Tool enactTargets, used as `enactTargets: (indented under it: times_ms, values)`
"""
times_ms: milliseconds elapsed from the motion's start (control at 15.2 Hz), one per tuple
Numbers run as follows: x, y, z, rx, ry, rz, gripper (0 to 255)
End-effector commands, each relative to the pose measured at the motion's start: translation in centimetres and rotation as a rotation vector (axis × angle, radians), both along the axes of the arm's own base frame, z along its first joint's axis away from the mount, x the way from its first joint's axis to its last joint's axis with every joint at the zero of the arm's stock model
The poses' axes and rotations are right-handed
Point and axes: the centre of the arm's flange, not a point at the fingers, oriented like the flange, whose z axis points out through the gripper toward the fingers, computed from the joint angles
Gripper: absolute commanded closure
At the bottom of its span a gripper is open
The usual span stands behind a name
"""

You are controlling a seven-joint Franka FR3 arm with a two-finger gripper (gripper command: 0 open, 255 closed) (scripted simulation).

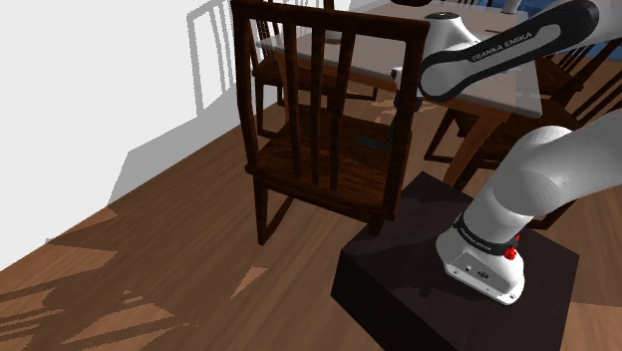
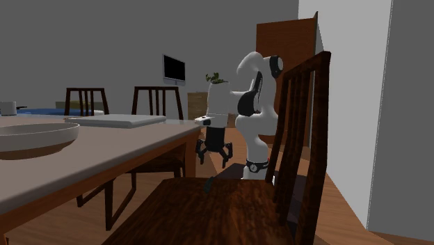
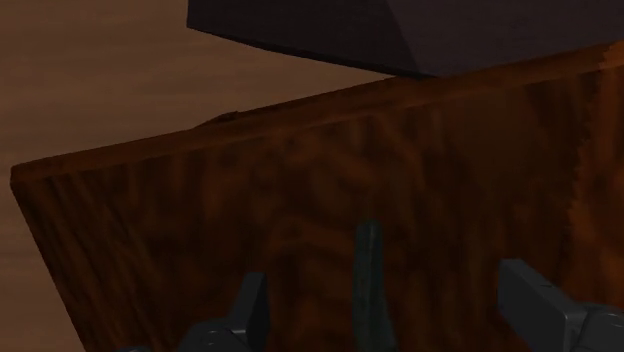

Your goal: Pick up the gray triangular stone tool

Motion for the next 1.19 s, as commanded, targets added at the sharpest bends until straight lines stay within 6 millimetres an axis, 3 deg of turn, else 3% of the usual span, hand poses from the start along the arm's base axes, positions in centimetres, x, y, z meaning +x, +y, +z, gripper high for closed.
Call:
enactTargets:
  times_ms: [0, 396, 594, 660, 1122]
  values:
    - [0.4, 0.0, -1.7, -0.006, -0.007, 0.016, 0]
    - [0.4, 0.0, -4.9, -0.006, -0.007, 0.016, 0]
    - [0.4, 0.0, -5.2, -0.006, -0.007, 0.016, 0]
    - [0.4, 0.0, -5.2, -0.006, -0.007, 0.016, 255]
    - [0.3, 0.0, -5.2, -0.006, -0.007, 0.017, 255]
